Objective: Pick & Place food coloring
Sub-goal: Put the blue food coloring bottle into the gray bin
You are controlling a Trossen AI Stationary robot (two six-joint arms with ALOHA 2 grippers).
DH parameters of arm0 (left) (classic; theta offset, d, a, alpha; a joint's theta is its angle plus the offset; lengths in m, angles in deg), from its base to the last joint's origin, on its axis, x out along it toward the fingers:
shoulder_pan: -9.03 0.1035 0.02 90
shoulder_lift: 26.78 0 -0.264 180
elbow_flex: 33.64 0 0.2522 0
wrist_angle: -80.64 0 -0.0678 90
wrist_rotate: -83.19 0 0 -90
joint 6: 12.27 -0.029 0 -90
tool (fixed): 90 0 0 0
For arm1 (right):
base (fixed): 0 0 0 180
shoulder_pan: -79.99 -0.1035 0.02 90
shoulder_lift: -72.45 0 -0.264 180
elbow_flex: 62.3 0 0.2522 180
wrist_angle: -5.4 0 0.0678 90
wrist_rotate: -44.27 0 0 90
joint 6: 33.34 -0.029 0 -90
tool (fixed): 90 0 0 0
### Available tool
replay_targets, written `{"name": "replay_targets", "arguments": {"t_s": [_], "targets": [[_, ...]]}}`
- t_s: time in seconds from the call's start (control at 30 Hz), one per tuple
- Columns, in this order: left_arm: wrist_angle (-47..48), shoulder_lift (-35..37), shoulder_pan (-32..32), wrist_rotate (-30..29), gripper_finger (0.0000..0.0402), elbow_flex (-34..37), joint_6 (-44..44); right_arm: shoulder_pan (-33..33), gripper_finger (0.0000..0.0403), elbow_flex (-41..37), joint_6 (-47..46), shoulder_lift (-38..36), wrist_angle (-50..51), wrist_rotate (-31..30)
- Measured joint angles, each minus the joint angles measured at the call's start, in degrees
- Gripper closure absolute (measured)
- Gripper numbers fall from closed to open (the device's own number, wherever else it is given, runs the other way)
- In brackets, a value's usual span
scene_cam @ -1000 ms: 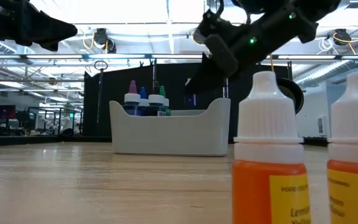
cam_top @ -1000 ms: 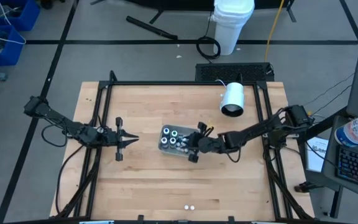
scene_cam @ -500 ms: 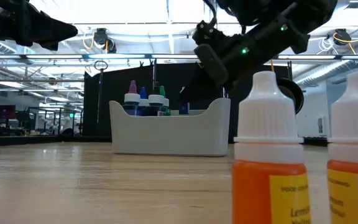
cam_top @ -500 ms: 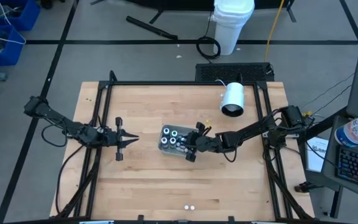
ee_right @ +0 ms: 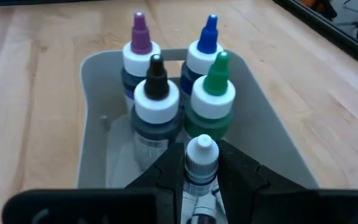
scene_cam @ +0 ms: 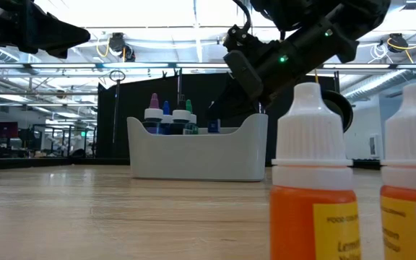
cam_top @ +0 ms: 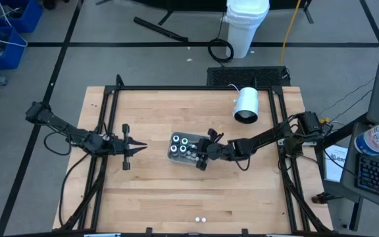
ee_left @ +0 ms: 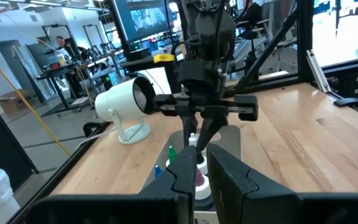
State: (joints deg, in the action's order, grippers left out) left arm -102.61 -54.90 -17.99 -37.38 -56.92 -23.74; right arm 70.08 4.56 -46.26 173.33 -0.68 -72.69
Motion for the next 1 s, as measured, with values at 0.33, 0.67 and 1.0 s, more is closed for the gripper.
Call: {"name": "replay_targets", "arguments": {"t_s": [0.33,0.67,1.0], "targets": [[0.0,0.0,0.0,0.0,0.0355,0.0,0.1,-0.3,0.0338,0.0,-3.0,0.0,2.5,-0.5],[0.0,0.0,0.0,0.0,0.0355,0.0,0.1,0.9,0.0338,0.0,-2.3,0.0,5.1,-2.9],[0.0,0.0,0.0,0.0,0.0355,0.0,0.1,1.7,0.0338,-5.1,-3.7,-0.1,-3.0,-2.9]]}}
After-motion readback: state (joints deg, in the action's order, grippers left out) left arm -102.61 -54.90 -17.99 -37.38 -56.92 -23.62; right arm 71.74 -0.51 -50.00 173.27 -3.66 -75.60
